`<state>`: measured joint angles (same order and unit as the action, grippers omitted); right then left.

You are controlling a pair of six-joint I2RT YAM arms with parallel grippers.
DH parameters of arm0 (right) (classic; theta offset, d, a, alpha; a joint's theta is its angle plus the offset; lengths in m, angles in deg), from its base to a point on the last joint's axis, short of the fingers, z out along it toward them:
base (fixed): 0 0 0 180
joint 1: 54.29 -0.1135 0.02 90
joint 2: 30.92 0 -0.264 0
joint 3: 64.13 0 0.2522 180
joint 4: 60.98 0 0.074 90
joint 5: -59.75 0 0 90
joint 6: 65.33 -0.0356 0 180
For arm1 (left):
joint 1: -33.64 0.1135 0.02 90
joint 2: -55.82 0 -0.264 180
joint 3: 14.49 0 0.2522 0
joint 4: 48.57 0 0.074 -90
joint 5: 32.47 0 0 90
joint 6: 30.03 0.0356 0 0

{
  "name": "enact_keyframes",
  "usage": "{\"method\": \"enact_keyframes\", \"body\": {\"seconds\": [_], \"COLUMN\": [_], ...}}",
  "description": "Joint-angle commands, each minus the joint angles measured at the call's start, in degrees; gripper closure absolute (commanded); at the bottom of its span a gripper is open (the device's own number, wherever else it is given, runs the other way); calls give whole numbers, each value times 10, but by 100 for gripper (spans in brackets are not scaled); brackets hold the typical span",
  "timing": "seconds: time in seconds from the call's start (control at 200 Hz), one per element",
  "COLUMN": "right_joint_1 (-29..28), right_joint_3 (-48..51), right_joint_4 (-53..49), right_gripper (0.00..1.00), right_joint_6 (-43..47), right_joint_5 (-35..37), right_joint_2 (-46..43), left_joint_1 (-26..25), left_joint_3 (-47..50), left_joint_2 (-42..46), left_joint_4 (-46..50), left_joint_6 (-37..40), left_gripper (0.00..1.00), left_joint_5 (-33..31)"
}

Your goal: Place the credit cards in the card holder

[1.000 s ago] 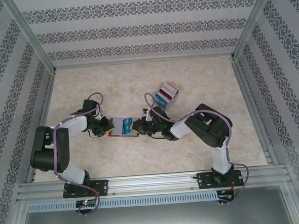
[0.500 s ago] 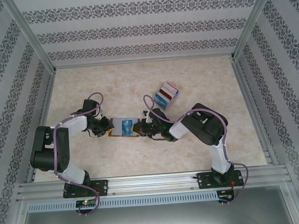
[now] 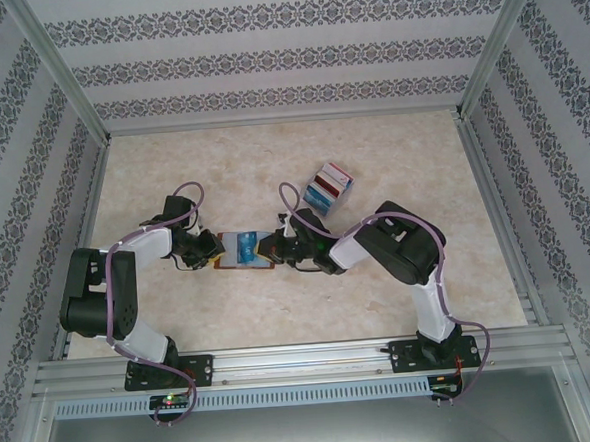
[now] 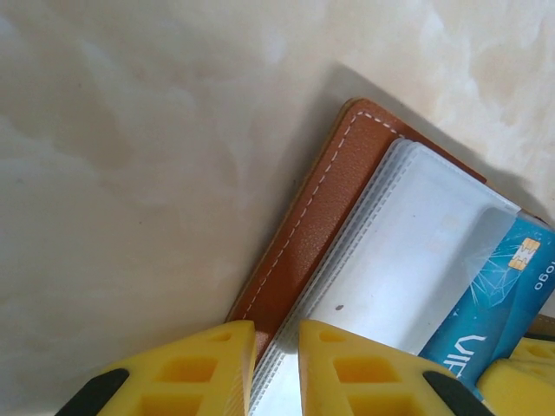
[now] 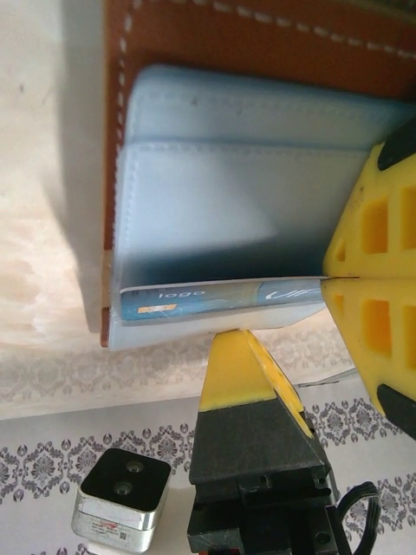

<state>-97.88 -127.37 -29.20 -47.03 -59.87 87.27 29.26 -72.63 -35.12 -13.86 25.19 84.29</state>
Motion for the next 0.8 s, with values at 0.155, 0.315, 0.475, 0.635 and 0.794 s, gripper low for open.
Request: {"method": "enact_keyframes", "body": {"seconds": [0.155, 0.315, 0.475, 0.635, 0.794], "right_joint_1": [-6, -21, -38, -47, -54], "right_joint_3": [-24, -38, -65, -89, -114], "right_joint_4": [-2, 3, -5, -26, -72], "right_gripper": [100, 99, 95, 92, 90], "right_joint_6": [9, -5, -11, -12, -6], "right_joint_5": [24, 27, 26, 28, 25], "right_joint_2": [35, 45, 56, 64, 68], "left_joint_1": [3, 3, 3, 3, 3], "left_joint_3": [14, 23, 23, 24, 25], "left_joint_2": [-20, 2, 18, 23, 25], "left_joint_4": [21, 18, 23, 15, 7], "left_joint_6": [-2, -9, -13, -24, -32], "left_gripper": [71, 62, 63, 63, 63], "left_joint_5": [-34, -14, -4, 19, 34]}}
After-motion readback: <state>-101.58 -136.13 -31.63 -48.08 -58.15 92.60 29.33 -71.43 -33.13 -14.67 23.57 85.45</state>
